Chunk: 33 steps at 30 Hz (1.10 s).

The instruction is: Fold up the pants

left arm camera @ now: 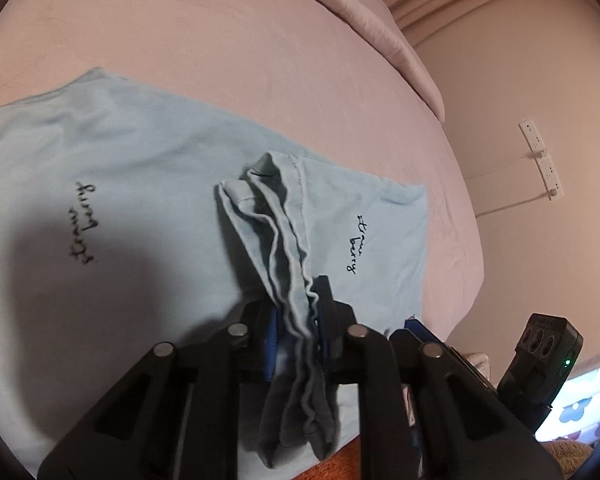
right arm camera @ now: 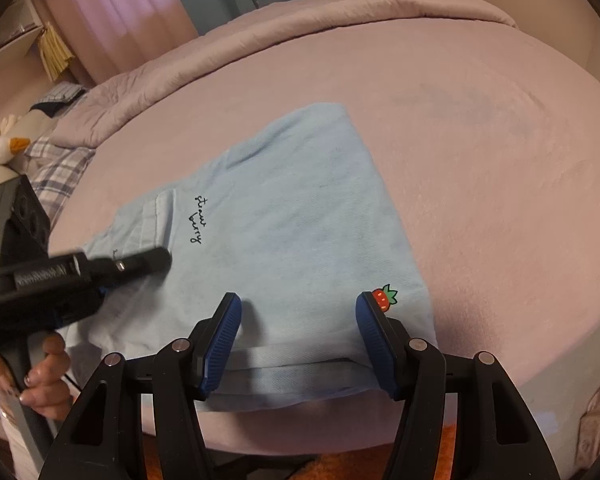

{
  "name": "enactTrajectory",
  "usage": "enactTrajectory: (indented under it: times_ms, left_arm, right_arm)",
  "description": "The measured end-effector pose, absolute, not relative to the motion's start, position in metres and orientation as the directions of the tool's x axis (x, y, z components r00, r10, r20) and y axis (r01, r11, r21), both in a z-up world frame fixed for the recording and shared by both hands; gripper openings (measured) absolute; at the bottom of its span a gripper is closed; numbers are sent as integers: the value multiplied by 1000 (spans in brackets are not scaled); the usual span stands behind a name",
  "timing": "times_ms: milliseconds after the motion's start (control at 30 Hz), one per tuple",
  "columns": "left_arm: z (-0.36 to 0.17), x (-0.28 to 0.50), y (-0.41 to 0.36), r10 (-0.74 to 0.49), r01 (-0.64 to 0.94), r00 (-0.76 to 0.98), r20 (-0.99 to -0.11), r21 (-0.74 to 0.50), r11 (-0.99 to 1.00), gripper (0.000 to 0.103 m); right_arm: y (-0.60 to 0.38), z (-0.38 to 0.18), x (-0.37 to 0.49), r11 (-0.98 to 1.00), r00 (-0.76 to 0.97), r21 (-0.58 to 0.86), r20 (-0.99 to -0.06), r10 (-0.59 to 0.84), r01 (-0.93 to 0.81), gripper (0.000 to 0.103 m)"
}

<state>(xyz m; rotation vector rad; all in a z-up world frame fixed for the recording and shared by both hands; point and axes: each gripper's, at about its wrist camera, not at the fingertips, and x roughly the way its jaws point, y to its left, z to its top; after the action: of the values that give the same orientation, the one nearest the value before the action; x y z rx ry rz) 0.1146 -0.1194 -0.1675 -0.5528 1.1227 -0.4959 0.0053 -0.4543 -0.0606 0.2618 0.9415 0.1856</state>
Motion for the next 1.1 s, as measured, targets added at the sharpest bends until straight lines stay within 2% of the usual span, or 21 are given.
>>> enactTrajectory:
  times_ms: [133, 167, 333, 533, 667, 700, 733, 800, 833, 967, 1100]
  left_arm:
    - [-147, 103, -108, -618, 121, 388, -684, -627, 769, 10]
    - [-139, 100, -104, -617, 135, 400, -677, -623, 771, 7]
    - [-115, 92, -81, -578, 140, 471, -667, -590, 795, 6]
    - [-117, 87, -58, -504, 92, 507, -699, -538, 838, 6]
    - [-133, 85, -48, -445, 55, 494, -747, -485, 873, 7]
    - [-140, 87, -50, -432, 50, 481, -763, -468, 882, 7]
    - [-146, 90, -53, -422, 47, 473, -774, -456, 889, 8]
    - [-157, 93, -53, -398, 38, 457, -796, -430, 902, 9]
    - [-159, 93, -52, -394, 39, 455, -798, -424, 905, 10]
    - [-158, 95, -57, -373, 43, 449, -812, -398, 916, 11]
    - [-158, 93, -60, -353, 47, 456, -817, -374, 926, 12]
  right_arm:
    - [-454, -58, 3, 954, 579, 297, -771, 264, -40, 61]
    - [-456, -57, 2, 952, 579, 303, -770, 268, -38, 61]
    - [-455, -50, 1, 928, 549, 363, -761, 347, -83, 61]
    - [-452, -31, 5, 903, 567, 412, -718, 403, -120, 61]
    - [-453, -26, 18, 921, 592, 373, -718, 365, -116, 61]
    - [-453, -26, 21, 926, 601, 359, -718, 352, -115, 56]
    - [-453, -27, 27, 934, 605, 341, -722, 335, -111, 44]
    - [-451, -30, 39, 941, 595, 321, -738, 317, -103, 27]
    - [-449, -33, 46, 944, 585, 314, -750, 310, -98, 23]
    - [-441, -42, 65, 956, 562, 275, -777, 283, -100, 23]
    - [-441, -64, 76, 953, 510, 295, -811, 286, -66, 23]
